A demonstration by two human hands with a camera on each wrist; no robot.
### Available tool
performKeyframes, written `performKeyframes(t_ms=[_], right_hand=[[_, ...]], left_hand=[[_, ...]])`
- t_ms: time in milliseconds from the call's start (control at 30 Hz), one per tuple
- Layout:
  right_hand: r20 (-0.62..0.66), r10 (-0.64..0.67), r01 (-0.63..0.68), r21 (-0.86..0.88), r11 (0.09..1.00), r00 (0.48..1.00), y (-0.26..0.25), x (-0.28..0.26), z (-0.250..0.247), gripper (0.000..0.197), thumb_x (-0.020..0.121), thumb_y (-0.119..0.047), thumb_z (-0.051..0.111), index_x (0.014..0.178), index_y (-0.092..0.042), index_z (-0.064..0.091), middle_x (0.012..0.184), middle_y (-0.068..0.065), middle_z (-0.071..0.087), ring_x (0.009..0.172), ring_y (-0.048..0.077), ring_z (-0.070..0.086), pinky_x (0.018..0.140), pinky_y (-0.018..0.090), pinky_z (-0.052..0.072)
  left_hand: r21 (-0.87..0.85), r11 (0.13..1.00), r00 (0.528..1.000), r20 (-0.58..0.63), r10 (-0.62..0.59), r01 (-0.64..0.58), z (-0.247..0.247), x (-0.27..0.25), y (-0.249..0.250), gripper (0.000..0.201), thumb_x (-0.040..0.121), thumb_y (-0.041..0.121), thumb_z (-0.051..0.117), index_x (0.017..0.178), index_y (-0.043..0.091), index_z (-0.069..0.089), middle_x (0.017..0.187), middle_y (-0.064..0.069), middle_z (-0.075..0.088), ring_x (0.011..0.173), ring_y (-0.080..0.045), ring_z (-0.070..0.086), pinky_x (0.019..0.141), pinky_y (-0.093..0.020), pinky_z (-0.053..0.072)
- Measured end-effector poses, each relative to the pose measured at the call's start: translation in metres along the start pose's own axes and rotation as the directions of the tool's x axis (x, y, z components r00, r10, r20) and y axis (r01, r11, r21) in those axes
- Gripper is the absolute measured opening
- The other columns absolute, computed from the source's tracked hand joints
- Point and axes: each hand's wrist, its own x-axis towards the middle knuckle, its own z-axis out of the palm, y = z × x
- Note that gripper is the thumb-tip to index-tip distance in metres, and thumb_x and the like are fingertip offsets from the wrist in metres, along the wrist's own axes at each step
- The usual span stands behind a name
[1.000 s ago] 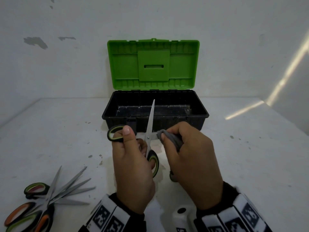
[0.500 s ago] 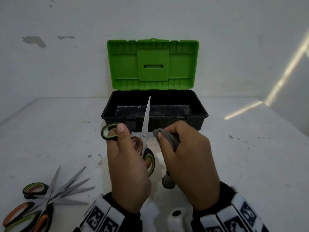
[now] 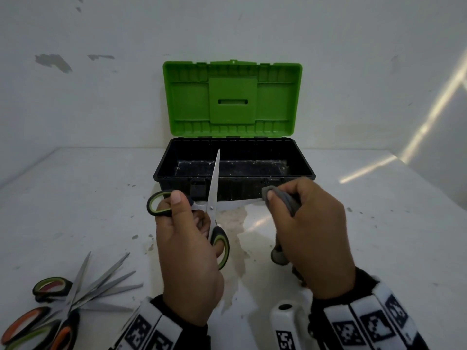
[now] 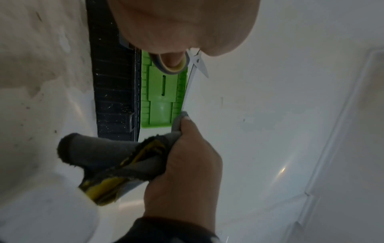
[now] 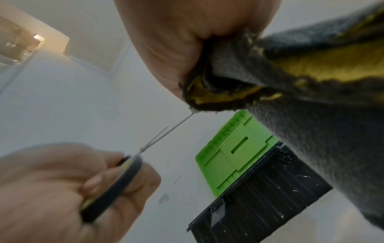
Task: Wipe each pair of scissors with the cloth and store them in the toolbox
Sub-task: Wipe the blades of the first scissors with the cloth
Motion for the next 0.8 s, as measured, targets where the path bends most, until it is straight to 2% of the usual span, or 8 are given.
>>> performKeyframes(t_ms=[67, 100, 167, 200, 233, 300, 600, 800], right_hand=[[-0.015, 0.076, -0.074, 0.088, 0.993, 0.997, 0.001, 0.004, -0.008, 0.015, 0.091, -0.026, 0.067, 0.08, -0.018, 0.062, 0.052, -0.005, 0.059, 0.037, 0.008, 0.057, 0.038, 0.019, 0.046], [-0.027, 0.083, -0.08, 0.11, 0.991, 0.996, 0.0, 0.005, -0.011, 0.014, 0.09, -0.025, 0.067, 0.08, -0.017, 0.062, 0.051, -0.003, 0.059, 0.035, 0.008, 0.056, 0.037, 0.018, 0.045], [-0.025, 0.04, -0.037, 0.121, 0.992, 0.999, -0.007, 0.002, -0.01, 0.014, 0.09, -0.026, 0.068, 0.079, -0.018, 0.062, 0.051, -0.006, 0.058, 0.038, 0.007, 0.057, 0.038, 0.014, 0.043], [-0.003, -0.006, 0.006, 0.097, 0.995, 1.0, -0.012, -0.001, -0.007, 0.014, 0.09, -0.027, 0.067, 0.079, -0.021, 0.061, 0.054, -0.009, 0.057, 0.044, 0.007, 0.058, 0.041, 0.012, 0.042], [0.025, -0.058, 0.056, 0.058, 0.997, 0.998, -0.017, -0.005, -0.002, 0.013, 0.089, -0.028, 0.067, 0.079, -0.023, 0.06, 0.058, -0.012, 0.057, 0.051, 0.006, 0.059, 0.045, 0.011, 0.043], [0.056, -0.128, 0.13, -0.033, 0.991, 0.99, -0.018, -0.01, 0.008, 0.014, 0.09, -0.029, 0.067, 0.08, -0.023, 0.06, 0.064, -0.012, 0.056, 0.057, 0.007, 0.055, 0.05, 0.016, 0.045], [0.03, -0.215, 0.217, -0.146, 0.965, 0.976, -0.007, -0.015, 0.014, 0.013, 0.089, -0.026, 0.068, 0.08, -0.021, 0.059, 0.063, -0.009, 0.054, 0.051, 0.006, 0.05, 0.047, 0.013, 0.043], [-0.02, -0.171, 0.167, -0.132, 0.977, 0.985, 0.001, -0.011, 0.01, 0.014, 0.089, -0.024, 0.069, 0.078, -0.02, 0.06, 0.062, -0.008, 0.055, 0.052, 0.006, 0.052, 0.048, 0.015, 0.044]], left_hand=[[-0.023, 1.0, 1.0, 0.022, 0.004, -0.003, 0.001, 0.0, 0.001, 0.049, 0.099, 0.053, 0.04, 0.124, 0.013, 0.052, 0.076, 0.001, 0.056, 0.126, -0.049, 0.042, 0.088, -0.062, 0.048], [-0.017, 1.0, 1.0, 0.023, 0.003, -0.003, 0.001, 0.0, 0.001, 0.049, 0.099, 0.053, 0.04, 0.123, 0.013, 0.052, 0.072, 0.004, 0.052, 0.124, -0.05, 0.042, 0.081, -0.056, 0.054], [0.009, 1.0, 1.0, 0.009, -0.007, 0.007, 0.003, 0.0, -0.001, 0.049, 0.099, 0.053, 0.04, 0.125, 0.013, 0.051, 0.085, -0.015, 0.058, 0.125, -0.051, 0.04, 0.081, -0.058, 0.054], [0.031, 0.999, 1.0, 0.0, -0.009, 0.009, 0.004, -0.001, -0.003, 0.05, 0.099, 0.054, 0.04, 0.128, 0.014, 0.051, 0.106, -0.028, 0.057, 0.127, -0.051, 0.038, 0.089, -0.066, 0.046], [0.053, 0.999, 1.0, -0.006, -0.011, 0.011, 0.004, -0.002, -0.004, 0.051, 0.098, 0.055, 0.04, 0.13, 0.015, 0.05, 0.125, -0.03, 0.052, 0.129, -0.051, 0.036, 0.095, -0.071, 0.035], [0.069, 0.998, 1.0, 0.002, -0.011, 0.011, 0.005, -0.004, -0.005, 0.052, 0.098, 0.055, 0.04, 0.133, 0.018, 0.049, 0.14, -0.027, 0.042, 0.132, -0.049, 0.033, 0.1, -0.071, 0.024], [-0.009, 0.997, 0.997, 0.032, -0.072, 0.072, 0.0, -0.001, -0.008, 0.056, 0.1, 0.053, 0.039, 0.141, 0.015, 0.044, 0.15, -0.022, 0.033, 0.138, -0.045, 0.024, 0.107, -0.062, 0.019], [0.013, 0.998, 0.997, 0.038, -0.063, 0.062, 0.004, -0.001, -0.006, 0.057, 0.099, 0.054, 0.039, 0.141, 0.015, 0.042, 0.149, -0.022, 0.033, 0.137, -0.046, 0.024, 0.106, -0.062, 0.02]])
